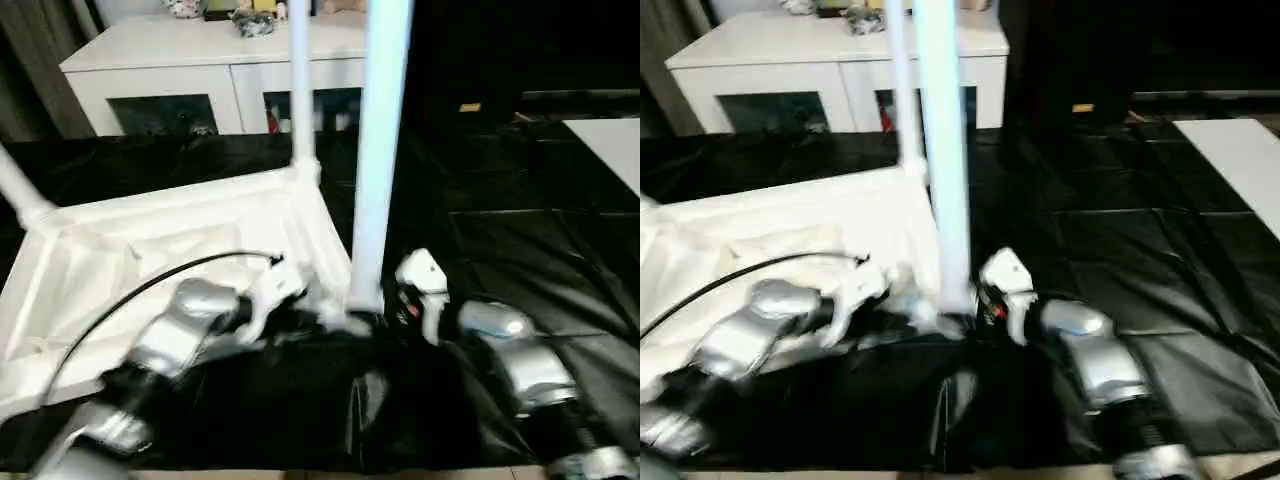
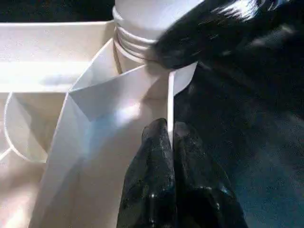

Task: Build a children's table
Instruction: Rotate leg to tighten

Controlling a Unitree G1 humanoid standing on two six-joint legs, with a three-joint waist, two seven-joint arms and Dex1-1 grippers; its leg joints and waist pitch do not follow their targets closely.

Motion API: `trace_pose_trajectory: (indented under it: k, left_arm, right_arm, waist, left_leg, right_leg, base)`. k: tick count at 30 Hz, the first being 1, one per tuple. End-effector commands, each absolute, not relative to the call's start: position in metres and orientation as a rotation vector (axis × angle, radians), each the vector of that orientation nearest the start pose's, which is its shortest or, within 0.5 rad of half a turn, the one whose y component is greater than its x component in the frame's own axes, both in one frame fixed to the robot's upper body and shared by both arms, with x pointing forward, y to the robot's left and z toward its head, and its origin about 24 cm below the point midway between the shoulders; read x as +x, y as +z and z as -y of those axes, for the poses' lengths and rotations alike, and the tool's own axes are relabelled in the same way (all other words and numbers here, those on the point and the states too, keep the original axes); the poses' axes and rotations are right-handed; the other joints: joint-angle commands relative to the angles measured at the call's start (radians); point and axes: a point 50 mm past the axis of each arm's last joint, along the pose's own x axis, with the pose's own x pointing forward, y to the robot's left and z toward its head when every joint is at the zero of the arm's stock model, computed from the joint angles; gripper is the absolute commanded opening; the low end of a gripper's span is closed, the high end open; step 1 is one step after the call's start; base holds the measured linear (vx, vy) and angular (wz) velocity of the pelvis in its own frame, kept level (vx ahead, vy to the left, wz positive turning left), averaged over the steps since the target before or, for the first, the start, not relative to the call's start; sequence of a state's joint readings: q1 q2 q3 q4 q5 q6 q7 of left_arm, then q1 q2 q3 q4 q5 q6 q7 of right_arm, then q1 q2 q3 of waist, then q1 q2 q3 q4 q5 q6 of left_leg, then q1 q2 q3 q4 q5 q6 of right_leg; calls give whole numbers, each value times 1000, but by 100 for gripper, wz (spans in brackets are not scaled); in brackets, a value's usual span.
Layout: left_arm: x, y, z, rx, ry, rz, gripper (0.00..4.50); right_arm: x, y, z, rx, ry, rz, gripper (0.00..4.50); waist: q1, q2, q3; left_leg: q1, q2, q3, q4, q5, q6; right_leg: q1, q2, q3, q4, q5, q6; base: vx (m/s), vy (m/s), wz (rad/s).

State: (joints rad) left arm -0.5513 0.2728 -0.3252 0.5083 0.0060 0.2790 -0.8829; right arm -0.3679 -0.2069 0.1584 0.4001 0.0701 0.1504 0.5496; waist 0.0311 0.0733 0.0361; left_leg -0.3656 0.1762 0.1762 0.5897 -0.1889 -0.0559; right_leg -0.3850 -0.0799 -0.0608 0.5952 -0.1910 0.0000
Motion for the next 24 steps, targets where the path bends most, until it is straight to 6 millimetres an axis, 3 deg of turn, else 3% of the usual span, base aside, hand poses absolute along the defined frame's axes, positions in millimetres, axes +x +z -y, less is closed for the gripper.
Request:
trace_pose_trajectory:
  k: [1, 4, 6, 7, 8, 11, 12, 15, 17, 18, 20, 23, 24]
  left_arm:
    - [322, 21, -104, 328, -914, -549, 0]
    - [331, 19, -92, 312, -799, -551, 0]
    - [335, 18, -82, 300, -765, -543, 0]
    - [337, 18, -77, 303, -754, -538, 0]
    - [337, 17, -74, 307, -750, -536, 0]
    - [338, 18, -72, 307, -757, -527, 0]
    - [337, 20, -71, 320, -793, -511, 0]
    - [335, 20, -73, 333, -837, -504, 0]
    - [332, 20, -75, 336, -891, -496, 0]
    - [329, 20, -78, 340, -933, -495, 0]
    - [327, 21, -80, 337, -956, -493, 0]
    - [319, 24, -86, 334, -1064, -473, 0]
    - [316, 25, -88, 325, -1091, -476, 0]
  right_arm:
    - [312, 11, 143, -193, 373, -379, 268]
    - [313, 2, 142, -138, 161, -400, 268]
    - [314, -2, 135, -112, 93, -403, 268]
    - [315, -3, 128, -100, 80, -404, 268]
    - [316, -4, 125, -94, 82, -404, 268]
    - [317, -1, 117, -84, 162, -389, 268]
    - [320, 10, 112, -40, 243, -328, 324]
    - [322, 20, 113, -30, 300, -277, 337]
    - [323, 29, 115, 6, 363, -246, 370]
    - [323, 34, 118, -1, 457, -237, 379]
    - [321, 36, 121, -15, 513, -240, 379]
    - [310, 41, 132, 16, 721, -266, 379]
    - [305, 44, 136, 10, 795, -261, 379]
  waist:
    - [-4, -14, -44]
    - [-7, -12, -44]
    - [-6, -13, -45]
    - [-5, -6, -45]
    - [-8, -7, -44]
    - [-6, -7, -45]
    - [-6, -5, -46]
    - [-3, -9, -47]
    - [-4, -11, -48]
    - [-5, -13, -46]
    - [-5, -16, -46]
    - [4, -20, -48]
    - [11, -20, -52]
  left_leg:
    - [10, 43, -23, -84, -314, -1]
    - [11, 39, -22, -84, -323, -6]
    - [13, 37, -22, -83, -333, -3]
    - [17, 36, -22, -83, -339, 0]
    - [18, 35, -21, -83, -349, 0]
    - [9, 37, -25, -87, -353, 15]
    - [8, 38, -25, -87, -358, 24]
    - [5, 40, -23, -86, -339, 40]
    - [-4, 39, -25, -87, -317, 48]
    - [-10, 40, -26, -88, -311, 59]
    - [-3, 42, -22, -84, -300, 62]
    - [-9, 42, -22, -81, -252, 90]
    - [-3, 48, -18, -77, -223, 104]
  right_leg:
    - [29, -65, 41, -90, -394, -174]
    - [25, -63, 42, -96, -391, -162]
    - [23, -64, 42, -99, -399, -157]
    - [19, -64, 41, -102, -404, -153]
    - [17, -63, 41, -103, -409, -153]
    - [27, -66, 38, -100, -393, -148]
    - [28, -67, 38, -101, -386, -145]
    - [30, -68, 38, -100, -360, -154]
    - [39, -70, 36, -96, -348, -157]
    - [42, -73, 33, -97, -384, -149]
    - [33, -73, 36, -101, -393, -151]
    - [45, -74, 36, -97, -349, -164]
    - [40, -73, 38, -92, -304, -181]
  base:
    - [0, 0, 0]
    - [0, 0, 0]
    - [0, 0, 0]
    - [0, 0, 0]
    - [0, 0, 0]
    - [0, 0, 0]
    - [0, 0, 0]
    - [0, 0, 0]
    - [0, 0, 0]
    - [0, 0, 0]
    - [0, 0, 0]
    - [0, 0, 0]
    - [0, 0, 0]
